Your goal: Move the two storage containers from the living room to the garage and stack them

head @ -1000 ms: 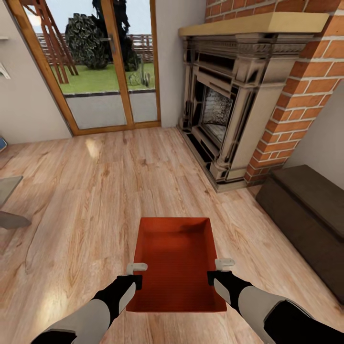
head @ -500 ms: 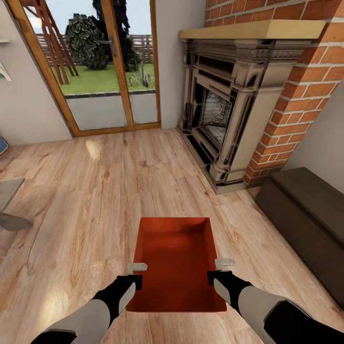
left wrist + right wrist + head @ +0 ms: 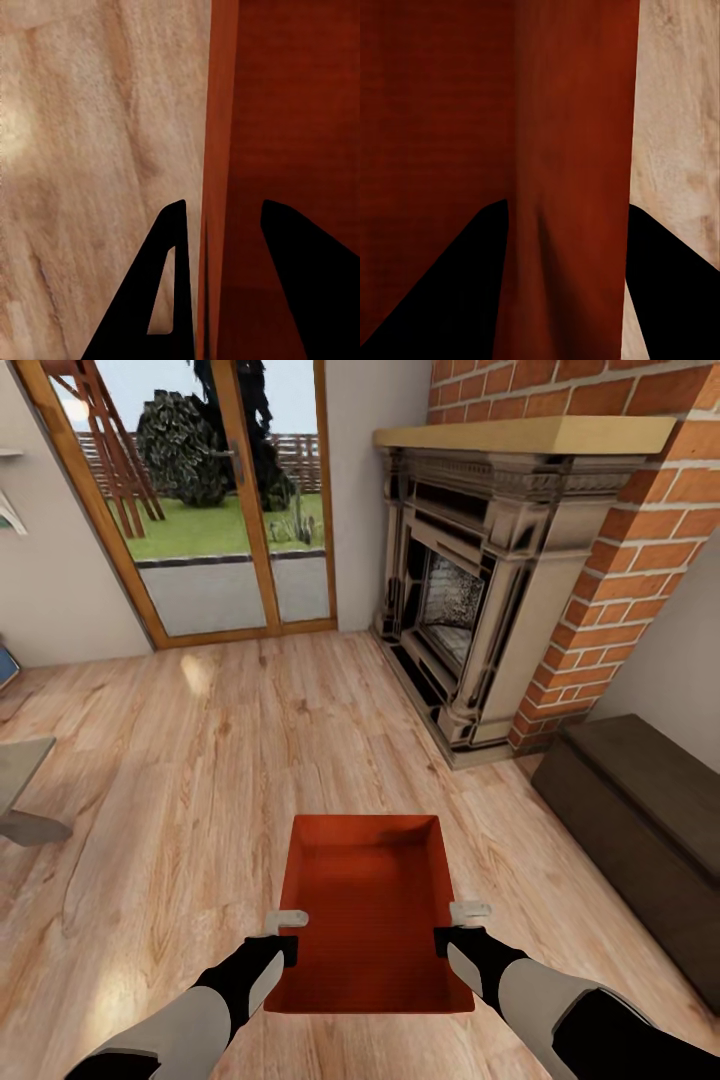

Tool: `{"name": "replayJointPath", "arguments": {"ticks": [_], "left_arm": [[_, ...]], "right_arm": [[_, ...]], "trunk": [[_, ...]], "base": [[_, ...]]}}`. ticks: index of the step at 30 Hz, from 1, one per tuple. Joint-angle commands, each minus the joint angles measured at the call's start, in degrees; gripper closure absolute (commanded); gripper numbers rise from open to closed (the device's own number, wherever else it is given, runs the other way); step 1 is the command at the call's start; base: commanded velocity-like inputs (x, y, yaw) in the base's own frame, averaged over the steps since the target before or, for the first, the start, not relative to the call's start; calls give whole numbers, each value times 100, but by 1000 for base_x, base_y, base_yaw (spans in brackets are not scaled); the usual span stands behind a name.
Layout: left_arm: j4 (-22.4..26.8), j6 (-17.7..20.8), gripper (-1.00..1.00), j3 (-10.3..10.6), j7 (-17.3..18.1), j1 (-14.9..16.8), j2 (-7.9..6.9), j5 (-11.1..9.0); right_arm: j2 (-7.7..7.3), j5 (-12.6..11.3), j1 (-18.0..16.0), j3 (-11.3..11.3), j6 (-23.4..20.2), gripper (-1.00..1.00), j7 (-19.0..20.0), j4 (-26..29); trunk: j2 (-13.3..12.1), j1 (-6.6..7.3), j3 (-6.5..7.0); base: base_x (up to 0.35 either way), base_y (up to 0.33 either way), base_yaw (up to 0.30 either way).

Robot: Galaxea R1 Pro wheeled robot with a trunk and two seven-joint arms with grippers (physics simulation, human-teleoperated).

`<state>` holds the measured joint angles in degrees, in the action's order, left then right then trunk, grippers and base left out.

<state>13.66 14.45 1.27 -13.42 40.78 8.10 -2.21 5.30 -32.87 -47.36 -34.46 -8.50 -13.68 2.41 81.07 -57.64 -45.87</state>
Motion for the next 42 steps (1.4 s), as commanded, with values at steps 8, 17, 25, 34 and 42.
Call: {"name": "replayJointPath", "arguments": {"ticks": [8,17,25,34,42], "left_arm": [[14,41,100,5,-29,1,0,45],[14,41,100,5,-29,1,0,45],[14,41,100,5,-29,1,0,45],[14,41,100,5,-29,1,-1,45],[14,41,100,5,-29,1,2,45]], "right_arm": [[2,-9,-1,-158,-38,100,-38,5],[2,-9,-1,-158,-38,100,-38,5],[-2,-6,-1,-158,-38,100,-30,5],[4,-1,-1,-158,-41,100,-36,5],[6,-2,-1,-163,-50,100,-38,5]], "trunk": [[-320,177,140],[-681,374,302],[-1002,550,446],[-1363,748,607],[-1684,923,751]], "base": [[0,0,0],[0,0,0],[0,0,0],[0,0,0],[0,0,0]]}}
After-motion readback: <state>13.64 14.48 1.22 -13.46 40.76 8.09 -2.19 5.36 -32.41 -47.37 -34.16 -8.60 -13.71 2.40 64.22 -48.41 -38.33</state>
